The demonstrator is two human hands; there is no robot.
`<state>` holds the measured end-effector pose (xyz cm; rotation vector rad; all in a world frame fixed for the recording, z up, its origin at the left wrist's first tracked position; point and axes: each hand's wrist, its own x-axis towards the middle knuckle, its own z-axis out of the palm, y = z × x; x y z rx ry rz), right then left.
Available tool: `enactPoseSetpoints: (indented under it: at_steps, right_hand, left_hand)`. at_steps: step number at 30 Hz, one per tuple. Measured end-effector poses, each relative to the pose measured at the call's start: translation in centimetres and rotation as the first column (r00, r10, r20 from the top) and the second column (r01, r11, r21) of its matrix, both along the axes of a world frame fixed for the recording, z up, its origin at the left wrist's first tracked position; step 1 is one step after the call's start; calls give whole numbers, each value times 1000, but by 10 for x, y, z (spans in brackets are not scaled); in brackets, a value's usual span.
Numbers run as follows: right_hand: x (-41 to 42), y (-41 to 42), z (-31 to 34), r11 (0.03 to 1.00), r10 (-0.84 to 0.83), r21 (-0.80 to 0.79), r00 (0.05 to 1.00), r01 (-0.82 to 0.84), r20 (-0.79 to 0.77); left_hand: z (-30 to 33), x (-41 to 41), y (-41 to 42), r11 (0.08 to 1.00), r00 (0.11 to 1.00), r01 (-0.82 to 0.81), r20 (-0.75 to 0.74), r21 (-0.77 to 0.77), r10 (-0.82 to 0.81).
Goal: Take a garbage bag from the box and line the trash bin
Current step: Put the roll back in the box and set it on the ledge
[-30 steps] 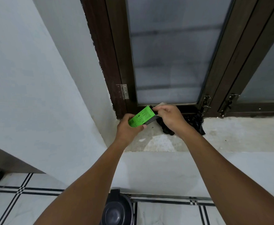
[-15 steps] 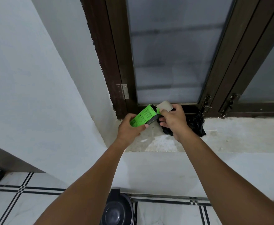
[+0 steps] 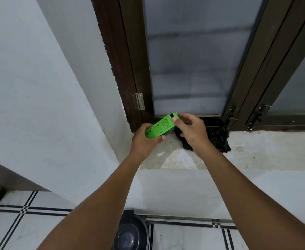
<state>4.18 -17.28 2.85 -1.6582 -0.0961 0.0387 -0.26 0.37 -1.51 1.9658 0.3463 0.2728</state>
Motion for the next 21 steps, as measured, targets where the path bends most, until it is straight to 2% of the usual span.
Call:
enactPoseSetpoints:
  at_steps: [3, 8, 15, 21]
  right_hand:
    - [1, 0, 0, 998, -37, 47, 999, 37, 0]
    - [5, 2, -5, 994, -92, -58, 993, 96, 68]
    - [3, 5, -5, 986, -121, -100, 984, 134, 128]
    - [2, 5, -4, 990, -84, -97, 987, 98, 137]
  left_hand:
    - [2, 1, 1, 1000, 1000, -14, 12, 27, 13]
    - [4, 0, 5, 993, 999, -21, 34, 115, 18]
    - [3, 1, 6, 985, 998, -35, 59, 169, 25]
    - [6, -1, 5, 981, 997, -42, 69, 189, 29]
